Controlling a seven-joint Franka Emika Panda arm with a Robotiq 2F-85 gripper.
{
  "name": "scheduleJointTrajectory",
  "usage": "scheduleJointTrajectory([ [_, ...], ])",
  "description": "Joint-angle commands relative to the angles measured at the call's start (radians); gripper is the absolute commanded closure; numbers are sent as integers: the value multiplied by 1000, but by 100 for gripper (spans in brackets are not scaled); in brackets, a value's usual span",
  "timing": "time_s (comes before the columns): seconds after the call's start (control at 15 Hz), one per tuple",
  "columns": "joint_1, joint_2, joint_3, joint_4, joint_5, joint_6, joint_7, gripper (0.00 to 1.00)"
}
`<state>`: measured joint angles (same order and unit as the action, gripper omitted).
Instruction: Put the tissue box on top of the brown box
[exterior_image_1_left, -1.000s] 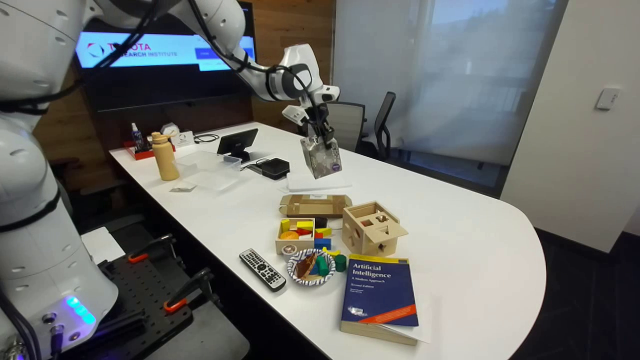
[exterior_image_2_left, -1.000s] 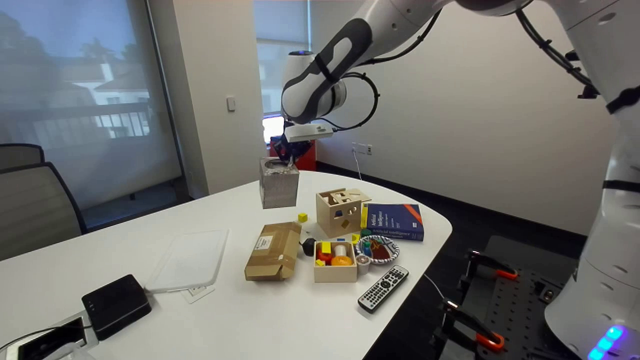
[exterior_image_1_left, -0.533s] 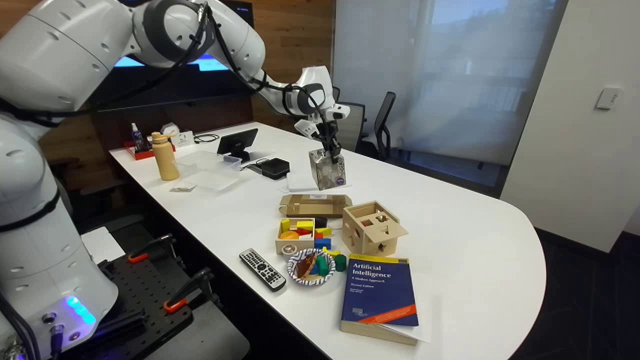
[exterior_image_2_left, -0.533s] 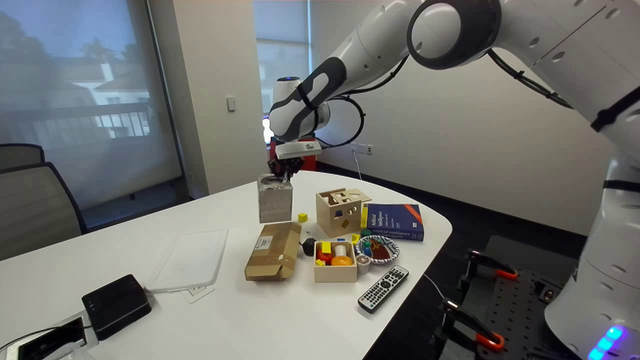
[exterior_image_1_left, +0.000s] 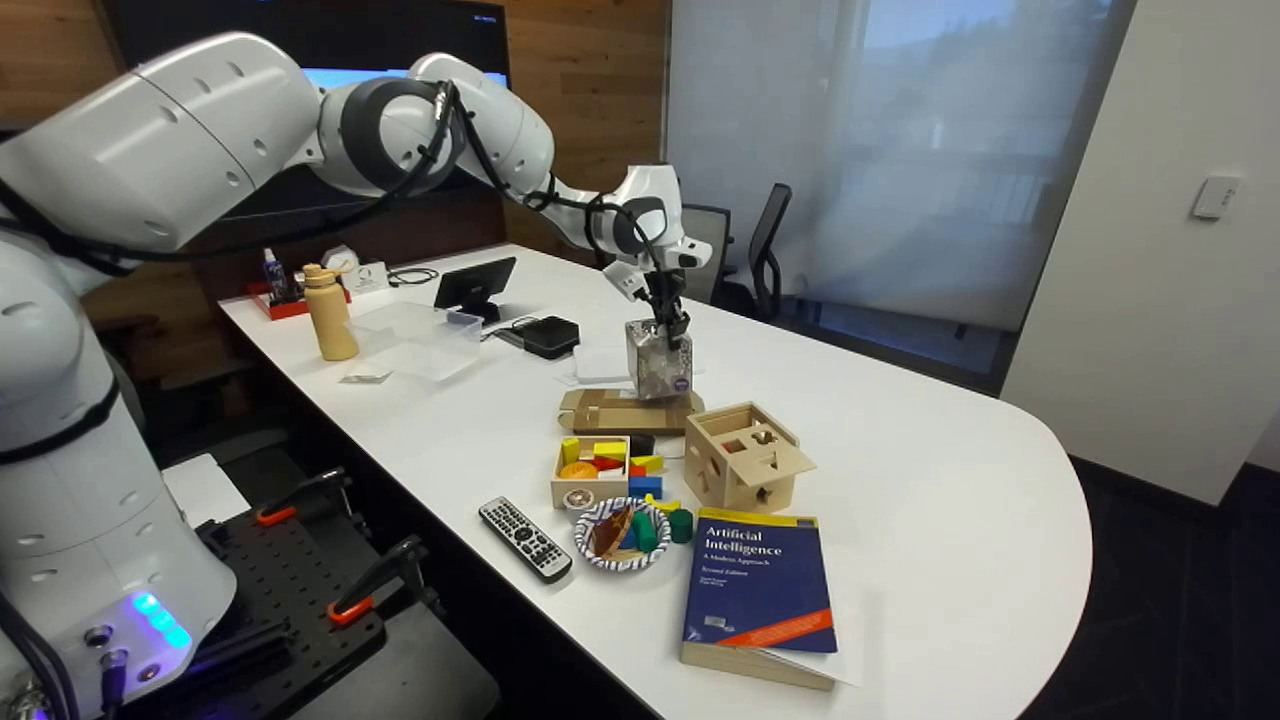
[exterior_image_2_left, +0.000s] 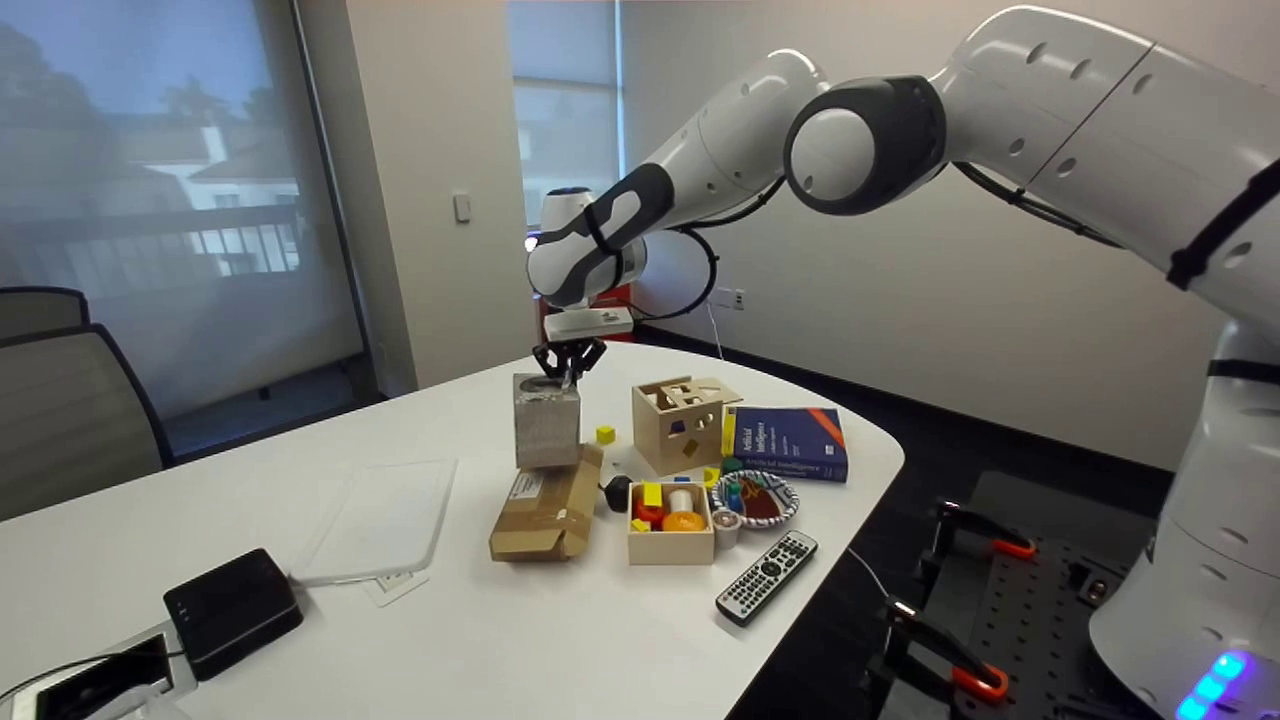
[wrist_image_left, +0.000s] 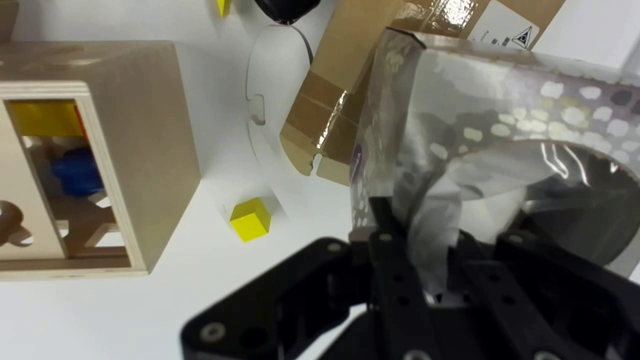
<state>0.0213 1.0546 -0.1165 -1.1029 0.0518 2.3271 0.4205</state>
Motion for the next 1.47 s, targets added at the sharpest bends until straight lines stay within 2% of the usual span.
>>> scheduleJointTrajectory([
  [0.0, -13, 73, 9, 124, 16, -58, 12, 98],
  [0.47, -6, 141, 2, 216, 4, -131, 20, 98],
  [0.53, -8, 146, 5, 226, 5, -145, 18, 68],
  [0.67, -9, 151, 8, 243, 7, -170, 17, 61],
  [1.2, -13, 96, 10, 234, 17, -176, 5, 1],
  [1.4, -15, 30, 12, 191, 14, -183, -17, 0],
])
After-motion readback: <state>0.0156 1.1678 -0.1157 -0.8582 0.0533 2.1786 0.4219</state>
